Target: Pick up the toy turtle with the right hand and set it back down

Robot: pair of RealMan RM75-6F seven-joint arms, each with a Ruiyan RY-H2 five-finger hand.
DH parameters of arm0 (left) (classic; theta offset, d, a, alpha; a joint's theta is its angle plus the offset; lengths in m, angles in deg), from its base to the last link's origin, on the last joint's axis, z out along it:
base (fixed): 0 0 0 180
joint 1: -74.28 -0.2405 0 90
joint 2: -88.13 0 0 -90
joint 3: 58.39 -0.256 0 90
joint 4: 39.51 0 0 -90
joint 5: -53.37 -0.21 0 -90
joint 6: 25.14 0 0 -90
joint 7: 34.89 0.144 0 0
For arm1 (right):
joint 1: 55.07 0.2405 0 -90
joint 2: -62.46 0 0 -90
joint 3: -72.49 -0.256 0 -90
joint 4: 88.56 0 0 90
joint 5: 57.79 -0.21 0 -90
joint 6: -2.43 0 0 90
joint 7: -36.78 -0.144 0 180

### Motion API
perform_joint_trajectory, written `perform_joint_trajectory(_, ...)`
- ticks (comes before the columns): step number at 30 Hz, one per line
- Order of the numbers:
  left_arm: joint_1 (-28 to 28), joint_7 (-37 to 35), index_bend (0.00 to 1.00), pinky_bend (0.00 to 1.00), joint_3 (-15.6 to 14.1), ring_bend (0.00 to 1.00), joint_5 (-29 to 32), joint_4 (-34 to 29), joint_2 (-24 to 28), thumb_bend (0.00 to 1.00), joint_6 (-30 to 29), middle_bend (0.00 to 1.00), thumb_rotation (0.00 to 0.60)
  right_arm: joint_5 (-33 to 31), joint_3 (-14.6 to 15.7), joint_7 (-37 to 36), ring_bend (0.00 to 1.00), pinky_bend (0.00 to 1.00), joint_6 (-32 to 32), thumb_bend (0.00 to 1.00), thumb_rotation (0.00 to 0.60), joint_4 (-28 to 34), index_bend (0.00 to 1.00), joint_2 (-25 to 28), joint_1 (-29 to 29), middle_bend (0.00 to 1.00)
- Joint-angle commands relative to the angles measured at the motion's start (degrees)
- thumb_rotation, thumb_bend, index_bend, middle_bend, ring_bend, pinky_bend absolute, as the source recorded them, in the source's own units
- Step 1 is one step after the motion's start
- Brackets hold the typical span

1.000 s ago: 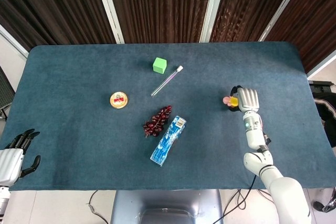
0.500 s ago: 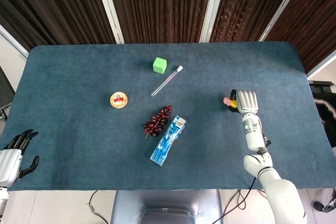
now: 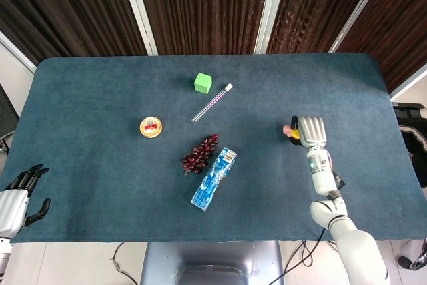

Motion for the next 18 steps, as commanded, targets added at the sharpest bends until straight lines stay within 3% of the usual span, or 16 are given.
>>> perform_joint_trajectory(1, -0.01, -0.05, 0.17, 0.40, -0.01, 0.16, -0.08, -0.01, -0.01, 0.41, -0.07, 0.10, 0.600, 2.04, 1.54, -4.63, 1.00, 0.99, -2.30, 1.00, 0.600, 2.05, 0.71, 1.20, -1.02, 0.72)
perform_joint_trajectory(4, -0.02, -0.04, 0.17, 0.40, 0.00, 0.16, -0.06, 0.02, -0.03, 0.41, -0.09, 0.10, 0.600, 4.17, 3.46, -8.64, 1.00, 0.98, -2.90, 1.00, 0.600, 4.35, 0.57, 2.95, -2.01, 0.63)
perform_joint_trajectory(5, -0.01, -0.04, 0.17, 0.40, 0.00, 0.16, -0.05, 0.02, -0.04, 0.41, -0.06, 0.10, 0.600, 4.74, 4.02, -9.30, 1.00, 0.97, -2.90, 0.95, 0.600, 5.17, 0.49, 3.54, -2.32, 0.58)
perform_joint_trajectory(7, -0.03, 0.02, 0.17, 0.40, -0.02, 0.16, -0.06, -0.03, -0.04, 0.41, -0.07, 0.10, 0.600, 5.96, 5.25, -9.82, 1.00, 0.95, -3.48, 0.72, 0.600, 7.44, 0.35, 5.03, -3.15, 0.47)
perform_joint_trajectory(9, -0.05, 0.03, 0.17, 0.40, -0.06, 0.16, -0.17, -0.06, -0.02, 0.41, -0.13, 0.10, 0.600, 6.90, 6.19, -9.73, 1.00, 0.92, -4.34, 0.43, 0.600, 9.98, 0.24, 6.53, -3.97, 0.38)
perform_joint_trajectory(12, 0.07, 0.23, 0.17, 0.40, 0.03, 0.16, -0.16, -0.12, -0.10, 0.41, -0.05, 0.10, 0.600, 8.26, 7.66, -8.44, 0.98, 0.90, -5.91, 0.22, 0.600, 15.48, 0.13, 9.68, -5.50, 0.29)
perform_joint_trajectory(18, -0.04, 0.40, 0.17, 0.40, -0.11, 0.16, -0.26, -0.23, -0.07, 0.41, -0.16, 0.10, 0.600, 9.05, 9.14, -0.82, 0.91, 0.86, -8.48, 0.08, 0.600, 28.60, 0.01, 17.12, -8.33, 0.18)
